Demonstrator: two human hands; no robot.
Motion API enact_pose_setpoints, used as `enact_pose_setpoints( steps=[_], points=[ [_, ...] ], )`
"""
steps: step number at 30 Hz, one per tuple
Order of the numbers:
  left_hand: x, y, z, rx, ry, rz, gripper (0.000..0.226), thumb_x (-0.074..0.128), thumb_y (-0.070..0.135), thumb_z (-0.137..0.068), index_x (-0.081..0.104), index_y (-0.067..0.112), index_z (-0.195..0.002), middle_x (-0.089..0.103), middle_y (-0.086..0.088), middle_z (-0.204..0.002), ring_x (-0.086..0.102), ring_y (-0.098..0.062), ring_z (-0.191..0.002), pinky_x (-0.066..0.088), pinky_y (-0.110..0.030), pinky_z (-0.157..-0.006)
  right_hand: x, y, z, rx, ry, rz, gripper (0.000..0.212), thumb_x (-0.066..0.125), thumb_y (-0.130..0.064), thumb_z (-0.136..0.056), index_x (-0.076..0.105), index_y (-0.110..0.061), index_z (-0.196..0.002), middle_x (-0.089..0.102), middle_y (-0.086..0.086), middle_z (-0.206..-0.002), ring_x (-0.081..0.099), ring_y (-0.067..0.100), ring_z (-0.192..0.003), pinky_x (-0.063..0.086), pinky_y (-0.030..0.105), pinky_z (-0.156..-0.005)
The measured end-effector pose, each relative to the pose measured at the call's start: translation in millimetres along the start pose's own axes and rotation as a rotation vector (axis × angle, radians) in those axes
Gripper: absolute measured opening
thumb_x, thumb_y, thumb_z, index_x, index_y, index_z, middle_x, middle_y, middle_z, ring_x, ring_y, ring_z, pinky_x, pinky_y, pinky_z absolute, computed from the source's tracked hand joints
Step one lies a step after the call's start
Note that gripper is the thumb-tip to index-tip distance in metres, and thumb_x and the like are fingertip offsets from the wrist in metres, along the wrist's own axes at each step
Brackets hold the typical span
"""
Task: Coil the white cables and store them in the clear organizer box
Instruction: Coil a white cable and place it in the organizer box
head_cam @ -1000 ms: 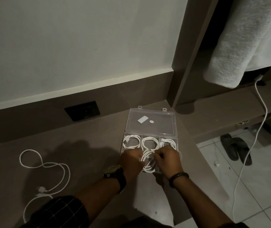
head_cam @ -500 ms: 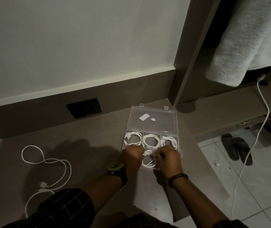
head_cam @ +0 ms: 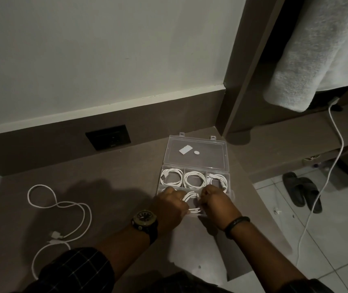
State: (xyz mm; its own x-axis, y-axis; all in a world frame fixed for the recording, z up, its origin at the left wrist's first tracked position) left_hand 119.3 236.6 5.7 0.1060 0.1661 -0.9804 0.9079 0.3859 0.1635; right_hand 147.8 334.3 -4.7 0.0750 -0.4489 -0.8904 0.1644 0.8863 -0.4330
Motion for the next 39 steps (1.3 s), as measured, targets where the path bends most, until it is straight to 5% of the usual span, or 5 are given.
enact_pose_setpoints(
  steps=[8, 15, 19, 26, 39],
  points=[
    [-9, -1, 5, -0.080, 0.164, 0.013, 0.024, 0.059, 0.031, -0.078, 0.071, 0.017, -0.063, 0.071, -0.008, -0.110, 0.062, -0.033, -0.078, 0.051, -0.035, -0.064, -6, 5, -3, 0.155, 0.040, -0.004, 0.007, 0.062, -0.008, -0.075, 0.066, -0.007, -0.081, 0.050, 0.004, -0.091, 0.051, 0.023, -0.087, 0.041, 0.024, -0.066],
    [19, -19, -12, -0.305, -0.260, 0.366, 0.037, 0.050, 0.034, -0.077, 0.076, 0.009, -0.080, 0.067, -0.014, -0.089, 0.059, -0.030, -0.086, 0.047, -0.038, -0.077, -1, 3, -7, 0.096, -0.110, 0.071, 0.020, 0.066, -0.015, -0.079, 0.073, -0.013, -0.097, 0.057, 0.014, -0.111, 0.056, 0.030, -0.103, 0.046, 0.030, -0.085],
    [27, -33, -20, -0.512, -0.345, 0.654, 0.003, 0.077, 0.011, -0.069, 0.075, 0.008, -0.070, 0.075, -0.010, -0.080, 0.067, -0.018, -0.079, 0.051, -0.027, -0.072, -2, 4, -12, 0.089, -0.148, 0.049, 0.020, 0.062, -0.017, -0.082, 0.074, -0.008, -0.096, 0.060, 0.018, -0.111, 0.056, 0.032, -0.102, 0.046, 0.032, -0.085],
    [29, -57, -3, -0.770, -0.267, 0.610, 0.050, 0.090, 0.035, -0.052, 0.045, 0.023, -0.072, 0.060, -0.001, -0.084, 0.059, -0.022, -0.082, 0.047, -0.031, -0.070, -11, 6, -9, 0.174, 0.007, 0.027, 0.019, 0.062, -0.011, -0.080, 0.066, -0.003, -0.097, 0.063, 0.018, -0.108, 0.057, 0.031, -0.102, 0.042, 0.031, -0.078],
    [23, -38, -15, -0.555, -0.225, 0.464, 0.041, 0.076, 0.029, -0.074, 0.063, 0.014, -0.109, 0.066, -0.007, -0.112, 0.058, -0.026, -0.105, 0.045, -0.031, -0.084, 1, 9, 9, 0.242, 0.152, -0.026, 0.011, 0.056, -0.005, -0.076, 0.067, -0.006, -0.076, 0.061, 0.015, -0.087, 0.061, 0.032, -0.075, 0.049, 0.035, -0.069]
  ],
)
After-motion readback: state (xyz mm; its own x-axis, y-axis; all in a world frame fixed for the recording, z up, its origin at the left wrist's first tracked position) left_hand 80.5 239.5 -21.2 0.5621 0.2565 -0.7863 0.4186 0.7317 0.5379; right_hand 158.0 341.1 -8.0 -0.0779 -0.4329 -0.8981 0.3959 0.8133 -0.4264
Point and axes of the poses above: each hand's wrist, its own z-axis away from the middle knuckle, its own x-axis out of the palm, y = z × x, the point moved 9 cm from there along -z, towards the middle knuckle
